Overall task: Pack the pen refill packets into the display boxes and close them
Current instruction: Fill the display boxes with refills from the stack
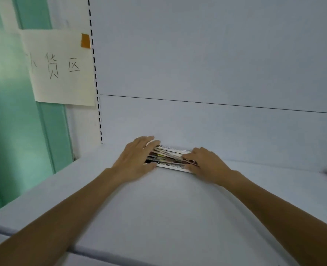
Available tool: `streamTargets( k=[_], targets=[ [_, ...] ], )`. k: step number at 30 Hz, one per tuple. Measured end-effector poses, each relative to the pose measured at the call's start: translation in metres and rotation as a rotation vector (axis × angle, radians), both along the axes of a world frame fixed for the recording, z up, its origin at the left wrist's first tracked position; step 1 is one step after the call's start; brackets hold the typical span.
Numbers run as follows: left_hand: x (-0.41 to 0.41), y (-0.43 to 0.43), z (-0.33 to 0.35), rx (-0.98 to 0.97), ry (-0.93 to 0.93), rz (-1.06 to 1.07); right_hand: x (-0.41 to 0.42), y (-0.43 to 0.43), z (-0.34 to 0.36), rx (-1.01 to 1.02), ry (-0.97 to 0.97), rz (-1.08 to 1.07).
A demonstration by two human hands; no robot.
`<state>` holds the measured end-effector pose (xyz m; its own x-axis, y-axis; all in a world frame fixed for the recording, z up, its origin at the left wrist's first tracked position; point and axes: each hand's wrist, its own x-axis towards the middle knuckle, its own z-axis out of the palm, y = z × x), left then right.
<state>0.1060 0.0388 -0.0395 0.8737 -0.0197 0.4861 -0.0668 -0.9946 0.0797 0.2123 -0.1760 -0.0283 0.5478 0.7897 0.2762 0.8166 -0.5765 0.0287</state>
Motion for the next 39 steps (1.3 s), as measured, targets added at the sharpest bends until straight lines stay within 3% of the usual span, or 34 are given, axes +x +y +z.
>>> streamTargets(
  k=[4,9,12,17,21,25,30,34,39],
  targets=[
    [0.009,-0.013,0.001,0.118,0.063,-0.064,-0.011,-0.007,-0.002,0.062,-0.081,0.098],
    [0.004,-0.034,0.010,0.209,0.014,0.025,-0.023,-0.007,0.000,0.045,-0.253,-0.002],
    [-0.007,-0.032,0.015,0.109,0.010,0.034,-0.027,-0.016,0.005,0.041,-0.151,0.000],
    [-0.028,-0.026,0.016,0.034,0.008,0.115,-0.035,-0.029,0.012,0.274,0.142,-0.046],
    [-0.039,-0.024,0.015,-0.192,-0.028,0.202,-0.036,-0.036,0.014,0.406,0.102,-0.086],
    [-0.044,-0.033,0.019,-0.438,-0.030,0.123,-0.044,-0.038,0.011,0.386,0.037,-0.095],
    [-0.047,-0.043,0.023,-0.503,0.057,0.054,-0.058,-0.042,0.011,0.354,0.126,-0.028],
    [-0.043,-0.051,0.027,-0.617,-0.006,0.093,-0.066,-0.047,0.015,0.352,-0.132,-0.026],
    [-0.041,-0.067,0.030,-0.676,-0.069,0.053,-0.070,-0.050,0.019,0.555,-0.375,-0.121]
  ],
)
